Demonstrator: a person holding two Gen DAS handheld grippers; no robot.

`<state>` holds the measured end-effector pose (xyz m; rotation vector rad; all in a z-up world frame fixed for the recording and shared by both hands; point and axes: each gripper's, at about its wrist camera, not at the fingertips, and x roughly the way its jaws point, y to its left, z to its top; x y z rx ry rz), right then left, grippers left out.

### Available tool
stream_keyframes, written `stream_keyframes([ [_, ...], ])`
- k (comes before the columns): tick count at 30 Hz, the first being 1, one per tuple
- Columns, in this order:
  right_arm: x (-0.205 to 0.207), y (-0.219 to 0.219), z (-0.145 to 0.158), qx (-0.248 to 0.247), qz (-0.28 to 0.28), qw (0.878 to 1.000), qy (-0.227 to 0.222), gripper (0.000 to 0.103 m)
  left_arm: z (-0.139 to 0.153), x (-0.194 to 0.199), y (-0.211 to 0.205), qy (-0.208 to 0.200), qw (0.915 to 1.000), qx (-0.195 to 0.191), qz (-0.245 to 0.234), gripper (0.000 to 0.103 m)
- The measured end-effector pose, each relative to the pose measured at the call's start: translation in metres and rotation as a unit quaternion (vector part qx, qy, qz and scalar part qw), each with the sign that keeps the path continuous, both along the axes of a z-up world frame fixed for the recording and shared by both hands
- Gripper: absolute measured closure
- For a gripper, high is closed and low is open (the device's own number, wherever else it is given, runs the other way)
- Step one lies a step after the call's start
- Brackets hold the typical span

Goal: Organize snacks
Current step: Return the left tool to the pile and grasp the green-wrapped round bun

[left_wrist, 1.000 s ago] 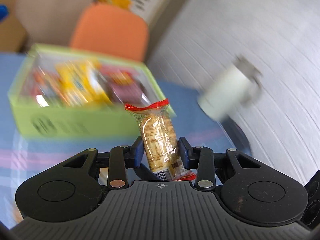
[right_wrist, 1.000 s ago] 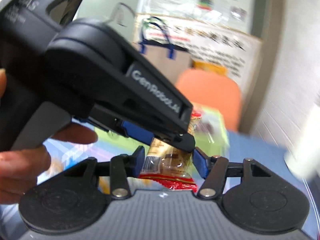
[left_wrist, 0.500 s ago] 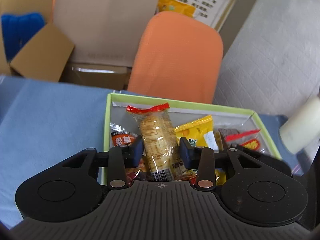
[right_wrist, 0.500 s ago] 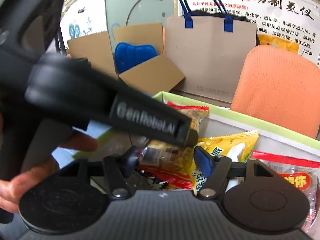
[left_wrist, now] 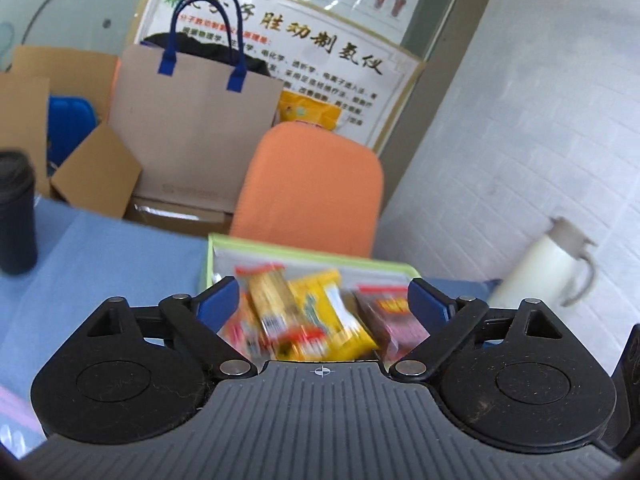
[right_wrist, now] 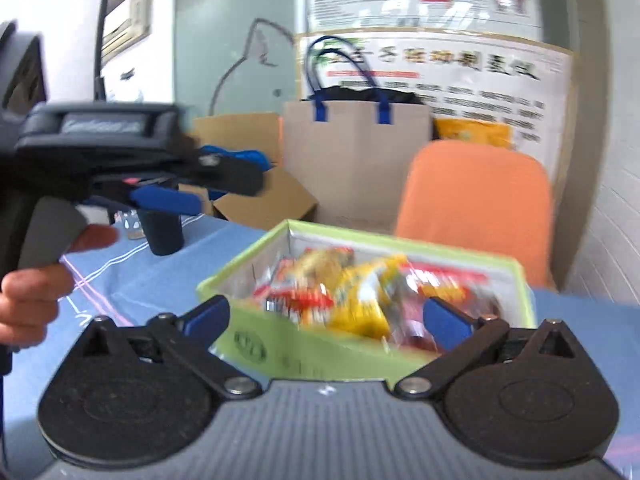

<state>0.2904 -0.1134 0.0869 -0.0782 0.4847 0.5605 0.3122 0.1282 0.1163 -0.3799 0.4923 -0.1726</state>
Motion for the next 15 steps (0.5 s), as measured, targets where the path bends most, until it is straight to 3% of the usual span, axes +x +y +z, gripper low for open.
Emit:
stream_keyframes([
  [4,-0.030,-0.021,-0.014,0.035,-0.023,0.999,0.030,0.000,-0.023,-0.045,-0.011,0.030,0.9991,-0.028,-0.007,0.022],
  [8,-0.089,-0.048,-0.041,0.040,-0.047,0.996,0.057,0.000,-0.062,-0.083,-0.027,0.083,0.9952,-0.051,-0.011,0.023],
  [11,-0.127,-0.057,-0.064,0.019,-0.067,0.995,0.070,0.000,-0.091,-0.109,-0.037,0.130,0.9891,-0.069,-0.011,0.024],
  [15,-0.152,-0.046,-0.074,-0.027,-0.082,0.995,0.045,0.000,-0.110,-0.129,-0.043,0.168,0.9833,-0.069,-0.002,0.028],
])
